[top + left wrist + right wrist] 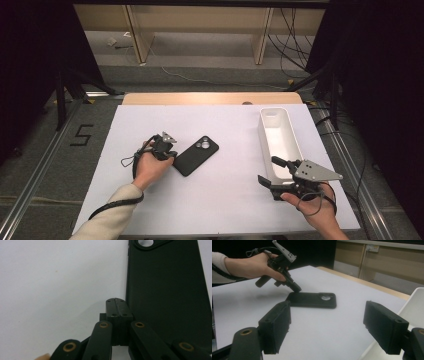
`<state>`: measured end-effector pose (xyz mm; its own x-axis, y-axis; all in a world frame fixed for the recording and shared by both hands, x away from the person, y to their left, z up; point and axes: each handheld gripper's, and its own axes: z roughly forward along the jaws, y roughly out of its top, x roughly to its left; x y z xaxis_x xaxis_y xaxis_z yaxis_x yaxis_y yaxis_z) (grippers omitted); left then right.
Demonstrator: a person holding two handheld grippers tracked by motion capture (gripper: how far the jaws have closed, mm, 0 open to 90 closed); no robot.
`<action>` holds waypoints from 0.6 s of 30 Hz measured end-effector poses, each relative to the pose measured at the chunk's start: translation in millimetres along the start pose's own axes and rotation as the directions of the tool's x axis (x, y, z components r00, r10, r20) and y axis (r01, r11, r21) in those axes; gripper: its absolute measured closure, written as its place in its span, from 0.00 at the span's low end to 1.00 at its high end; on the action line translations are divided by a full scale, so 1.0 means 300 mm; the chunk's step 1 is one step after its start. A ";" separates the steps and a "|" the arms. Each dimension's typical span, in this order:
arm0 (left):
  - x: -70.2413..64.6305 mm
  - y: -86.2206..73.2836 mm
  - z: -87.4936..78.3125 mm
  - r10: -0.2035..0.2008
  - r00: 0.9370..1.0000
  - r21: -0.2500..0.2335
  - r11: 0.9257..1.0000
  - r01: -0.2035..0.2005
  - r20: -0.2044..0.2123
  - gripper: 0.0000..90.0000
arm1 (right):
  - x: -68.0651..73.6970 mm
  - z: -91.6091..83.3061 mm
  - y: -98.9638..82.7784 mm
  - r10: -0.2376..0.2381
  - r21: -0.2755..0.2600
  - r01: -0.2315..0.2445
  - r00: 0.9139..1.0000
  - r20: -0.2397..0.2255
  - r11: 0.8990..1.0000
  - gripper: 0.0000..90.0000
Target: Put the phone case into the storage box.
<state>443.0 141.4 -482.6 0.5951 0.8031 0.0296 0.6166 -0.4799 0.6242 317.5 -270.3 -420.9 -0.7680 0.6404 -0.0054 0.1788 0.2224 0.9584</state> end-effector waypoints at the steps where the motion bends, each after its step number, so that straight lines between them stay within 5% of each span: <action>1: -0.001 -0.001 -0.001 -0.003 1.000 0.002 1.000 0.003 0.001 1.00 | -0.001 0.000 0.000 -0.003 -0.002 0.003 1.000 0.002 1.000 0.26; 14: -0.018 -0.001 -0.020 -0.004 1.000 -0.002 1.000 0.004 -0.002 0.97 | 0.001 -0.004 0.001 0.000 -0.003 0.000 1.000 -0.001 1.000 0.26; 18: -0.023 0.009 -0.039 -0.016 1.000 -0.036 0.999 0.015 -0.017 0.85 | 0.001 -0.004 0.001 -0.001 -0.003 0.001 1.000 -0.001 1.000 0.26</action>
<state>434.5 138.8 -471.9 0.5761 0.8167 0.0332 0.6067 -0.4546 0.6521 316.7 -270.9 -420.2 -0.7685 0.6398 -0.0058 0.1767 0.2209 0.9591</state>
